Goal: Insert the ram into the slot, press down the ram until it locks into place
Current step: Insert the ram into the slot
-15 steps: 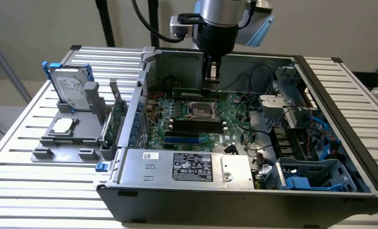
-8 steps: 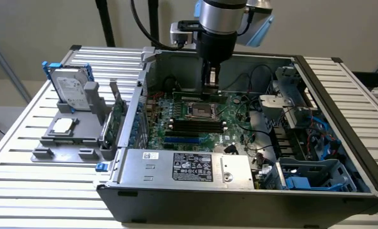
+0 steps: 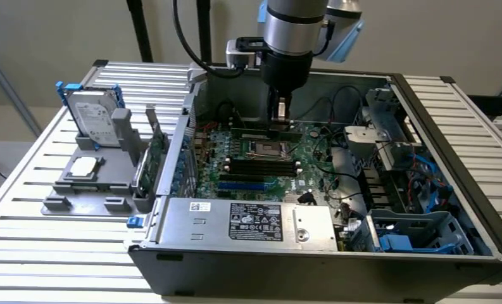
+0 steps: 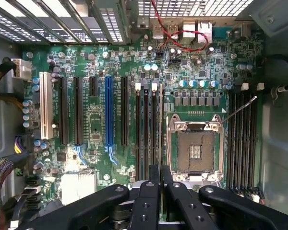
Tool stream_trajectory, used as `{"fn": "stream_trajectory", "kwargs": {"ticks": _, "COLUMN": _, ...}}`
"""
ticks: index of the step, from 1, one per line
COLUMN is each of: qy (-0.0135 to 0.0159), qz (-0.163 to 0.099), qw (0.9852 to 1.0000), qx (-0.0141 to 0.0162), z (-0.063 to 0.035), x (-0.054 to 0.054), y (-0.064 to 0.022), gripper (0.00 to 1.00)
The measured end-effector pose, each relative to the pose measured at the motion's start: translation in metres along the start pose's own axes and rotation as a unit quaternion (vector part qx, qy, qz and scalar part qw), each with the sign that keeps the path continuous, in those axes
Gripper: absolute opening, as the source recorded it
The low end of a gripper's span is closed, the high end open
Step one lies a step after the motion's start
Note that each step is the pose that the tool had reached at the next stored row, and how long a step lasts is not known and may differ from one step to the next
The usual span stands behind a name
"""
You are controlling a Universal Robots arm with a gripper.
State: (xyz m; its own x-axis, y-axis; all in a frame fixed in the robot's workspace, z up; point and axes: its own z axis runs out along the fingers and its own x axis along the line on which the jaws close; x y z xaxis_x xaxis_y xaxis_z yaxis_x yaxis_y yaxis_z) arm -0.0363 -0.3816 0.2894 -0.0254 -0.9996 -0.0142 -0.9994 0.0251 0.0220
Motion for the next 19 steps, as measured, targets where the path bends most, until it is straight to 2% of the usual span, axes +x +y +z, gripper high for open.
{"fn": "stream_trajectory", "kwargs": {"ticks": 5, "qy": -0.0001, "qz": 0.0, "qw": 1.0, "qx": 0.0027, "z": 0.0065, "x": 0.005, "y": -0.0002, "gripper": 0.13}}
{"fn": "stream_trajectory", "kwargs": {"ticks": 11, "qy": -0.0002, "qz": 0.0, "qw": 1.0, "qx": 0.0045, "z": 0.0162, "x": 0.011, "y": -0.0006, "gripper": 0.13}}
{"fn": "stream_trajectory", "kwargs": {"ticks": 15, "qy": -0.0001, "qz": 0.0, "qw": 1.0, "qx": 0.0055, "z": 0.0233, "x": 0.013, "y": -0.0007, "gripper": 0.13}}
{"fn": "stream_trajectory", "kwargs": {"ticks": 19, "qy": -0.0002, "qz": 0.0, "qw": 1.0, "qx": 0.0083, "z": 0.0303, "x": 0.013, "y": -0.0008, "gripper": 0.13}}
